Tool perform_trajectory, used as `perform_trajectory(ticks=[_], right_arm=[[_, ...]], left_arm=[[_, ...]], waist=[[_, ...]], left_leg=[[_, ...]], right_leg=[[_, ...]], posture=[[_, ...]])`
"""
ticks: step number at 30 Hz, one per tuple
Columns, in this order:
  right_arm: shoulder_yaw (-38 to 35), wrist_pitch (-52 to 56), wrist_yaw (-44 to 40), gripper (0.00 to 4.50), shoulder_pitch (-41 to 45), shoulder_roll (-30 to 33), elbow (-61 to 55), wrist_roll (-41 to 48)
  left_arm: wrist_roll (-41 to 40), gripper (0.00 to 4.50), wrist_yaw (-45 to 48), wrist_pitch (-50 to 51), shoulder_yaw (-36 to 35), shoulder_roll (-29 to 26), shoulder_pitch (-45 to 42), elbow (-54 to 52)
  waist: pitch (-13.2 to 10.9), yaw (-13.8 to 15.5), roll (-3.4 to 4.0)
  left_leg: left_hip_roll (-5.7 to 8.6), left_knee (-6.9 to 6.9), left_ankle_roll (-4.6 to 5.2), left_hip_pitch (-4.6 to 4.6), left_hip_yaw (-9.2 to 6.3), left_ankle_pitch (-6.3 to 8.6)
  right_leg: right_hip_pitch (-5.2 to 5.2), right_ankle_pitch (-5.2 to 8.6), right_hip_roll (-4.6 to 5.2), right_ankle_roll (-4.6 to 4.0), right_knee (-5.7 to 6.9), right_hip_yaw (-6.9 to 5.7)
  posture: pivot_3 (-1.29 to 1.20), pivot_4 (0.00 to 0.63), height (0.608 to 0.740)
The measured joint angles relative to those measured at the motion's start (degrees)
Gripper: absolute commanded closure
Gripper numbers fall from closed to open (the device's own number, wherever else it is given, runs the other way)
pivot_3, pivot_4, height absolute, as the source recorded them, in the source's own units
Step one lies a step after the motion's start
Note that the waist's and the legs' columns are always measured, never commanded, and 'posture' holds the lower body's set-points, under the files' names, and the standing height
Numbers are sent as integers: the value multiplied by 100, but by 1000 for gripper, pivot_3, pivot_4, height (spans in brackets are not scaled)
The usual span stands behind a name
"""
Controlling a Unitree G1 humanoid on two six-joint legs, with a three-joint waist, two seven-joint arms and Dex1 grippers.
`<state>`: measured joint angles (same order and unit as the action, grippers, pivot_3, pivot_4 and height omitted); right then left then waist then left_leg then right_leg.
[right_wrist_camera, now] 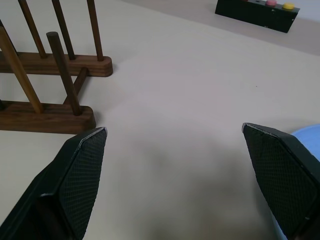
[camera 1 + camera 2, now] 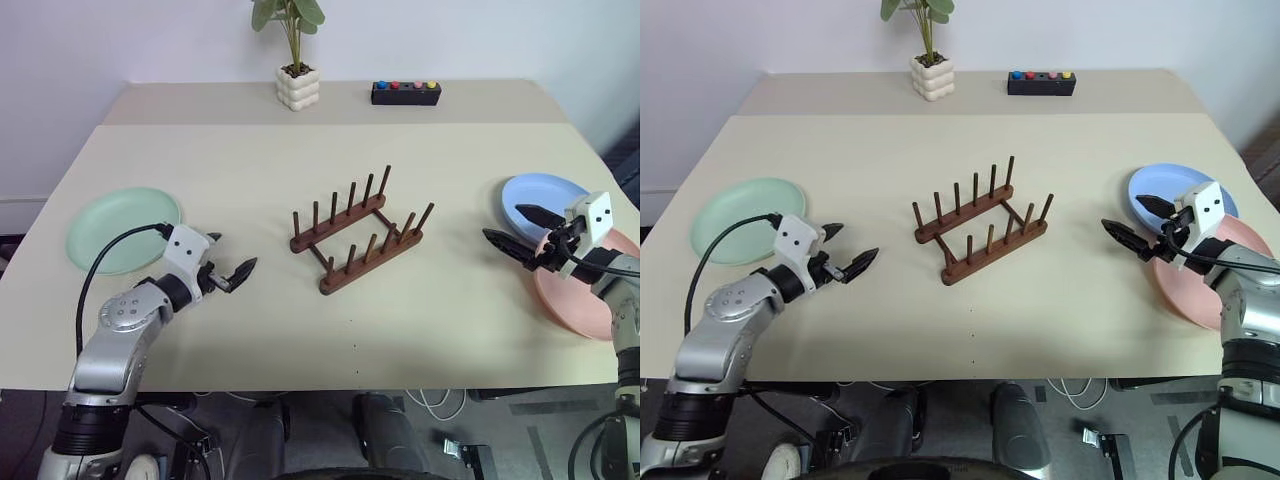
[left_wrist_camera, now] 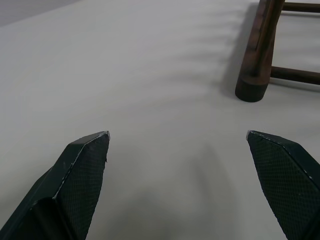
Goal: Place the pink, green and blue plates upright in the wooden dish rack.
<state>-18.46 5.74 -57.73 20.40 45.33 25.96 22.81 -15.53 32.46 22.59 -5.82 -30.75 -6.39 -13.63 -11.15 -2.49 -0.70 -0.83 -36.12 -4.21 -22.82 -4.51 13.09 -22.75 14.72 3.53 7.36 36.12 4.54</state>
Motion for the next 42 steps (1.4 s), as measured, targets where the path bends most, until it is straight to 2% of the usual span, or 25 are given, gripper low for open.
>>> perform_trajectory(ticks=[11, 18, 23, 29, 35, 40, 42], right_arm=[[17, -57, -7, 76, 138, -4, 135, -65], [16, 30, -21, 76, -134, -3, -37, -66], [-13, 305, 5, 76, -669, 8, -847, 19], [-69, 691, 180, 76, -1640, -73, -2112, 160], [-110, 1197, 608, 76, -2452, -430, -3613, 530], [-103, 1454, 886, 76, -2640, -540, -4181, 623], [-75, 1541, 970, 0, -2736, -609, -4380, 681]], left_arm=[[3, 0, -4, -77, 8, 55, 0, 9], [-36, 0, 257, -36, 77, 28, 192, -51], [-459, 0, 1072, 329, 488, -284, 341, -432], [-290, 0, 1556, 410, 1192, -455, 13, -312], [263, 0, 1529, 269, 2072, 139, -826, 297], [491, 0, 1250, 224, 2259, 671, -1107, 664], [616, 541, 1080, 154, 2324, 871, -1147, 781]], waist=[[0, 0, 0], [0, 0, 0], [0, 16, 0], [1, 23, 2], [2, 36, 2], [4, 38, 1], [5, 69, 1]], left_leg=[[0, 0, 0, 0, 0, 0], [0, 1, 0, 0, 0, 0], [0, 2, 0, -1, 0, 0], [0, -2, 0, 0, 1, 0], [1, -3, 0, -2, 0, 0], [1, -3, 0, 4, 0, 0], [1, -5, 0, 4, -1, 0]], right_leg=[[0, -1, 0, 2, 0, 0], [0, 0, 0, 0, 1, 0], [-1, 2, 0, 0, 1, 0], [0, 3, 0, -2, 0, 2], [1, 3, 0, -1, -3, 2], [5, 3, 0, -1, -2, 2], [7, 3, 0, -1, -2, 2]], posture=[[0, 150, 730], [0, 150, 730], [0, 150, 730], [0, 150, 730], [0, 150, 730], [0, 150, 730], [0, 150, 730]])
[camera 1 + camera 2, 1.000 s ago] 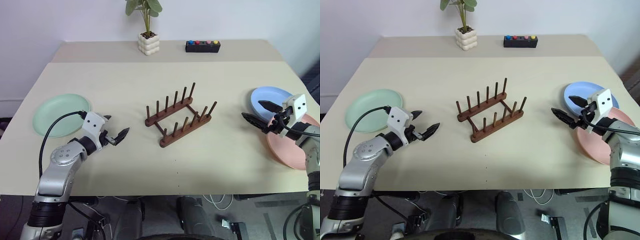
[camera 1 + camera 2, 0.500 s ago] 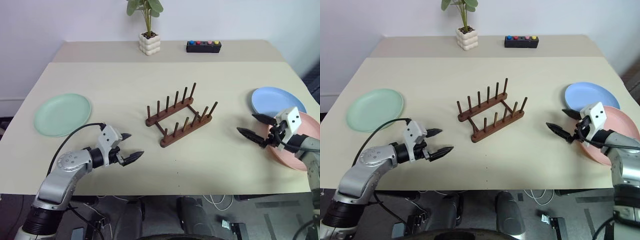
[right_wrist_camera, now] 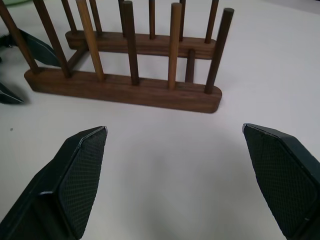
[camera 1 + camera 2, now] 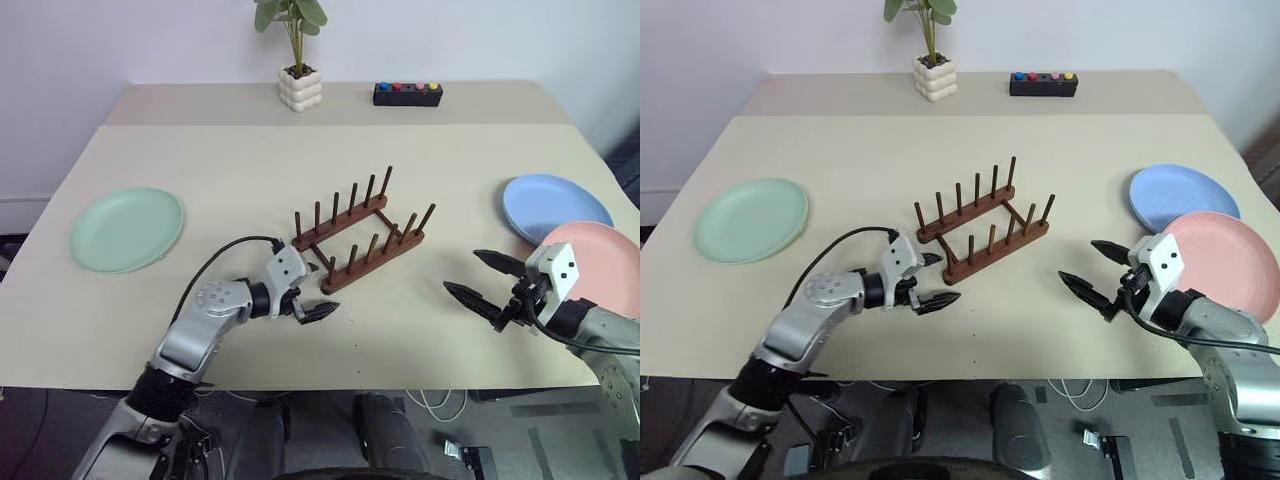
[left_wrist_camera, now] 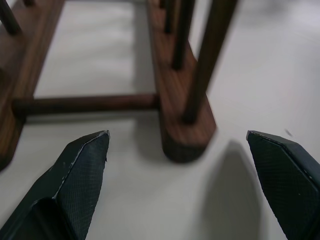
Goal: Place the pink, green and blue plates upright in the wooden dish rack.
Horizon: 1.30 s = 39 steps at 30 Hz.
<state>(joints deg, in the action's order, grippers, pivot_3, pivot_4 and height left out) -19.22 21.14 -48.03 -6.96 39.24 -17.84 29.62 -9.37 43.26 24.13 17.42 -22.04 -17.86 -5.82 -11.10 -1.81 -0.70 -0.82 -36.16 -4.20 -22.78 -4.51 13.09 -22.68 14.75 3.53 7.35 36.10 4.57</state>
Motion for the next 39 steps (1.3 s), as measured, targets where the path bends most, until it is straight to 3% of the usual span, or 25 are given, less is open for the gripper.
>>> perform_trajectory(ticks=[2, 5, 7, 13, 18, 26, 31, 36, 37, 39], right_arm=[[33, 102, 21, 0, -166, -1, -218, 61], [63, 224, -1, 0, -426, 2, -417, 105], [96, 249, -6, 0, -575, 1, -510, 103], [109, 260, 103, 0, -682, -51, -647, 104], [119, 205, 179, 0, -862, -190, -670, 89], [118, 77, 450, 0, -1188, -481, -781, 42], [115, -30, 631, 0, -1386, -619, -943, -1], [117, -104, 793, 0, -1508, -729, -1030, -24], [117, -141, 817, 0, -1511, -734, -1030, -28], [117, -182, 832, 0, -1513, -734, -1030, -33]], left_arm=[[70, 1307, -162, -62, -20, 113, -9, 83], [127, 2938, -266, -107, -46, 147, 4, 115], [148, 3754, -240, -195, -61, 110, 52, 91], [227, 3756, 122, -630, -2, -124, -109, 370], [247, 3756, 1247, -1428, 109, -185, -1313, 1930], [431, 3756, 2502, -2863, 276, 488, -2657, 4310], [706, 3756, 2604, -3698, 291, 785, -3139, 5302], [761, 3756, 2688, -3890, 195, 1006, -3388, 5931], [760, 2698, 2727, -3883, 180, 1023, -3422, 5994], [762, 1870, 2778, -3870, 143, 1025, -3444, 6037]], waist=[[1, 39, -1], [1, 82, -1], [2, 81, -1], [2, 86, -2], [1, 127, -6], [1, 102, -6], [-1, 88, -8], [-1, 109, -9], [-1, 108, -9], [-1, 104, -9]], left_leg=[[0, -1, 0, 1, 0, 0], [0, 1, 0, 2, 0, 0], [0, 2, 0, 2, 1, 0], [-1, 1, 0, 4, 1, 0], [1, -7, 0, -19, 0, 0], [2, 4, 3, -59, -5, 1], [2, -5, 3, -61, -5, 1], [3, -6, 3, -63, -6, 1], [3, -6, 3, -63, -5, 1], [2, -4, 3, -62, -6, 1]], right_leg=[[1, 0, 0, 0, -1, 0], [1, 1, 0, -1, -2, 0], [0, 1, 0, -1, -3, 1], [0, 2, 0, -3, -3, 0], [-8, 1, 1, -3, -10, -5], [-60, -9, -3, 24, 0, -7], [-57, 0, -3, 6, -1, -5], [-56, 0, -3, 8, -2, -6], [-56, -1, -3, 9, -1, -6], [-56, -1, -3, 9, 0, -6]], posture=[[0, 150, 730], [0, 150, 730], [0, 150, 730], [0, 150, 730], [0, 150, 730], [0, 150, 730], [0, 150, 730], [0, 150, 730], [0, 150, 730], [0, 150, 730]])
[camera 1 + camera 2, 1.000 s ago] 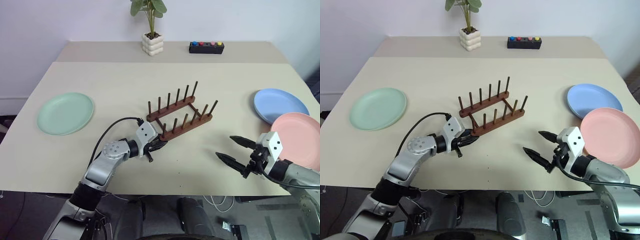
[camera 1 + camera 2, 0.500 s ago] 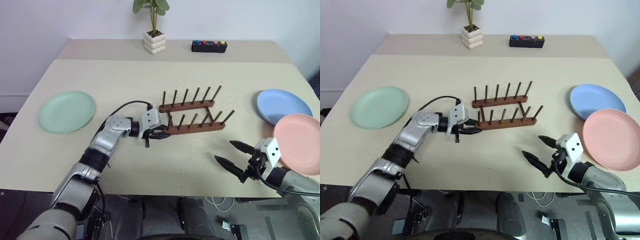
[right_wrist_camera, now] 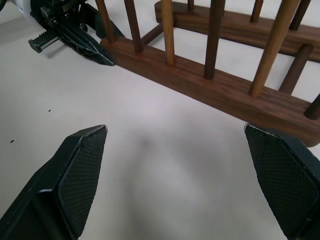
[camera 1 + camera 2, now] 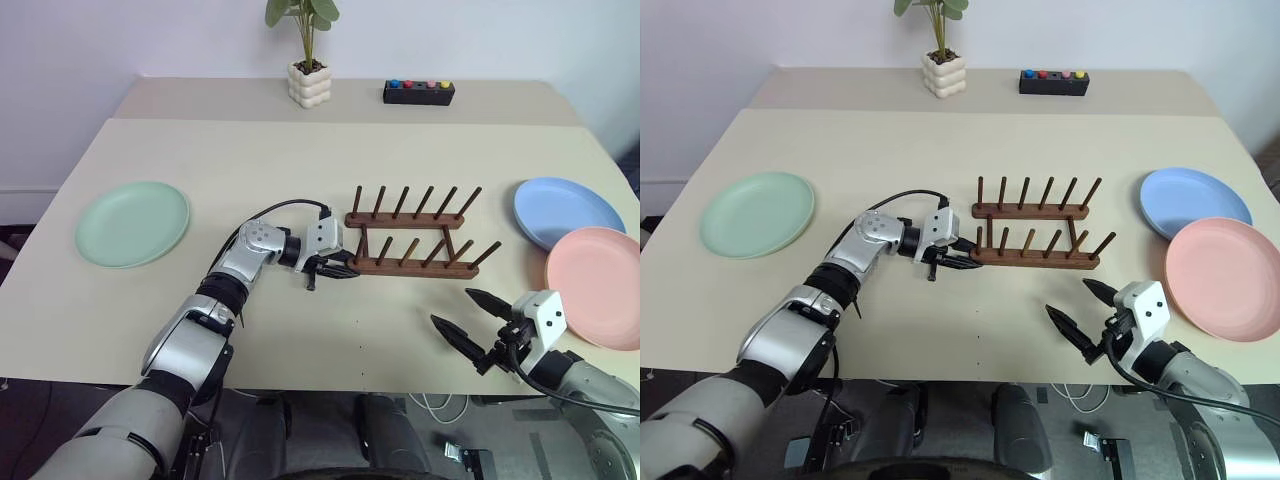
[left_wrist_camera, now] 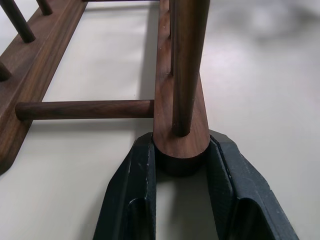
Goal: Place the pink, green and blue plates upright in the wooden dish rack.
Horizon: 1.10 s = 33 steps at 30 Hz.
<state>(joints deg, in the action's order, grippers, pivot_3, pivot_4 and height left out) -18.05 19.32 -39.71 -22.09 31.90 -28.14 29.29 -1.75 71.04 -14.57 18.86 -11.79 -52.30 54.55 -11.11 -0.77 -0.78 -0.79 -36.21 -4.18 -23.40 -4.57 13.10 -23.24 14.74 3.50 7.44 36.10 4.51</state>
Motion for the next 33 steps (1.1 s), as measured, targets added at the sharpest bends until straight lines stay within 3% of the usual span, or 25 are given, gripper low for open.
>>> perform_trajectory(ticks=[3, 6, 9, 15, 16, 23, 33], right_arm=[[0, -22, 7, 0, 57, 4, 11, -11], [-12, -27, 21, 0, 232, 53, 101, -85], [-54, 16, 27, 879, 342, 157, 278, -124], [-41, 64, -3, 3911, 358, 460, 618, -445], [-33, 66, 1, 4377, 394, 503, 675, -532], [224, 57, 280, 4448, 908, 573, 1288, -1244], [876, -180, 739, 4448, 2128, 532, 2097, -2155]], left_arm=[[26, 311, -163, -30, -74, -21, -16, 57], [13, 311, -261, 23, -240, -204, 66, -88], [-166, 1355, -236, 352, -541, -510, 436, -638], [-680, 4391, 50, 1612, -753, -989, 1879, -2832], [-682, 4500, 37, 1770, -661, -1026, 2105, -3220], [-490, 4500, -499, 2393, -128, -615, 2419, -4234], [137, 4500, -1801, 1995, 182, 125, 2102, -3622]], waist=[[0, -11, 0], [0, -41, 0], [2, -29, 3], [2, 9, 5], [2, 13, 5], [4, 2, 5], [7, -23, 2]], left_leg=[[0, 1, 0, 1, 0, 0], [-1, 3, 0, 4, 0, 0], [-2, 8, 0, 4, -4, 0], [-2, 2, -1, 5, -6, -1], [-2, -2, -1, 5, -6, -1], [-1, -14, -1, 11, -5, -1], [-2, -14, -1, 19, -6, -2]], right_leg=[[0, -2, 0, 2, 1, 0], [0, -6, -1, 11, 3, 1], [0, -7, 0, 14, 6, -2], [5, -5, 2, 8, 9, -3], [8, 0, 2, -4, 9, -3], [17, -2, 2, -10, 8, -3], [23, -11, -2, 3, 8, -3]], posture=[[0, 150, 730], [0, 150, 730], [0, 150, 730], [0, 150, 730], [0, 150, 730], [0, 150, 730], [0, 150, 730]])
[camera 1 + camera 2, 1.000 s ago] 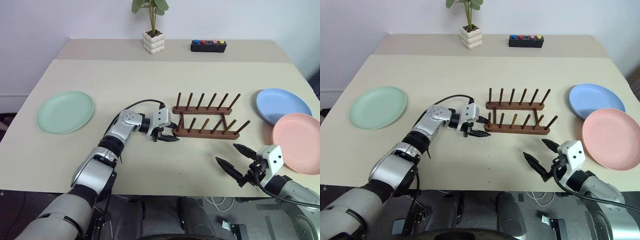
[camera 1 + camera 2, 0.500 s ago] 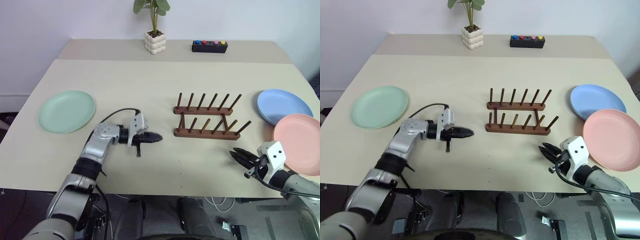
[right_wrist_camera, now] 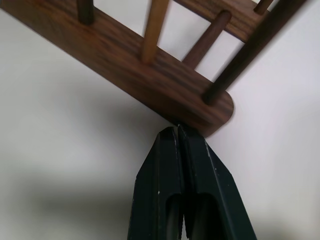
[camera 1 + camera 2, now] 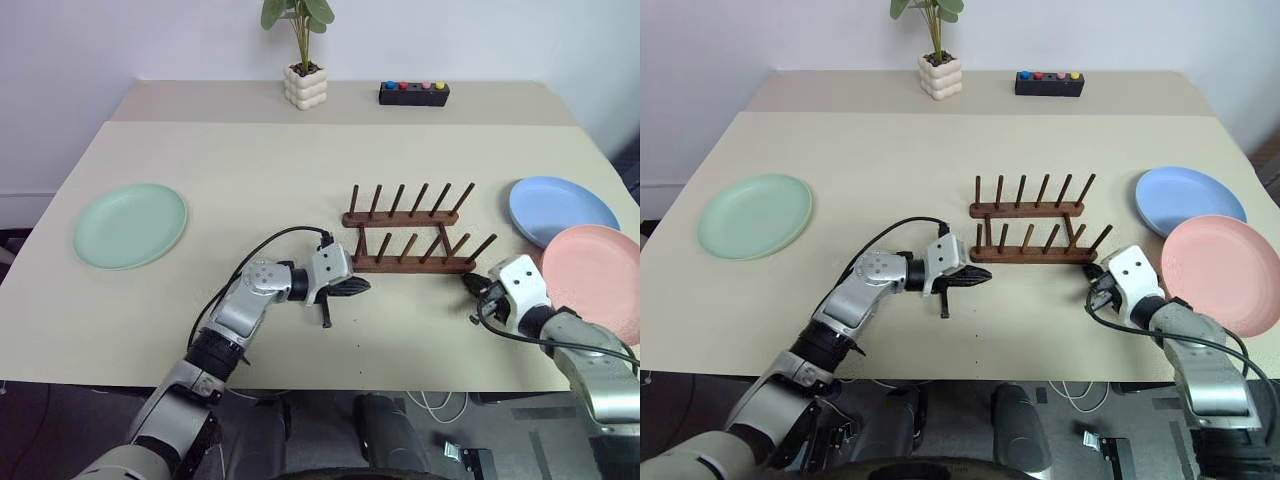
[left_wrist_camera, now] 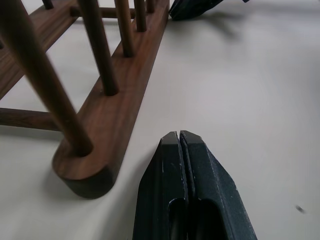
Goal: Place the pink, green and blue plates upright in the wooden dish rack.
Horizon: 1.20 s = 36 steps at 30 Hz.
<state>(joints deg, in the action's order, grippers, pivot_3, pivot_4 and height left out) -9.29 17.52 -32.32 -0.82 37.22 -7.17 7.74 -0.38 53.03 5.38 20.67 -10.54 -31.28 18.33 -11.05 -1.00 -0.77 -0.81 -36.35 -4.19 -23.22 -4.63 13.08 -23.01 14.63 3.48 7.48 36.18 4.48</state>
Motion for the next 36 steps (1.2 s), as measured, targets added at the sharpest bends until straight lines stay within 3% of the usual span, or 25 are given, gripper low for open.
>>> perform_trajectory(ticks=[9, 18, 24, 28, 31, 33, 36], right_arm=[[348, -361, 198, 4448, 770, -107, 805, -353], [449, -678, 300, 4448, 1228, -241, 1398, -549], [448, -691, 322, 4448, 1207, -247, 1366, -573], [26, -510, 26, 4448, 688, -172, 465, -81], [-667, -47, -303, 3626, 17, 231, -493, 427], [-1142, 239, -397, 2819, -344, 364, -901, 677], [-1788, 838, -398, 1206, -781, 400, -1540, 1067]], left_arm=[[305, 4500, -985, -586, -128, 270, -613, 1137], [367, 4500, -1329, -988, -207, 359, -868, 1720], [393, 4500, -1445, -1107, -241, 387, -946, 1892], [340, 4500, -1330, -1063, -250, 328, -845, 1678], [89, 4500, -938, -918, -346, 76, -408, 1042], [-73, 4500, -625, -814, -350, -95, -95, 608], [-373, 4500, -86, -548, -326, -314, 322, -102]], waist=[[0, -5, 0], [0, 2, 0], [0, 2, 0], [-1, 9, 6], [-1, 3, 6], [0, -9, 7], [0, 8, 8]], left_leg=[[1, 0, 0, 24, 0, 0], [1, 6, 0, 34, 0, 0], [2, 9, 0, 37, 0, 0], [2, 17, 0, 32, 0, 0], [1, 26, 0, 28, -2, 0], [0, 30, 0, 34, -2, 1], [0, 22, 0, 33, -2, 1]], right_leg=[[25, -2, 0, 4, -1, 0], [32, -4, 0, 8, -2, 0], [34, -4, 0, 9, -3, 0], [28, -2, 2, 16, -3, 1], [23, 1, 2, 21, -2, -1], [25, 1, 0, 18, -2, 0], [28, 12, 2, -4, -1, 0]], posture=[[0, 150, 730], [0, 150, 730], [0, 150, 730], [0, 150, 730], [0, 150, 730], [0, 150, 730], [0, 150, 730]])
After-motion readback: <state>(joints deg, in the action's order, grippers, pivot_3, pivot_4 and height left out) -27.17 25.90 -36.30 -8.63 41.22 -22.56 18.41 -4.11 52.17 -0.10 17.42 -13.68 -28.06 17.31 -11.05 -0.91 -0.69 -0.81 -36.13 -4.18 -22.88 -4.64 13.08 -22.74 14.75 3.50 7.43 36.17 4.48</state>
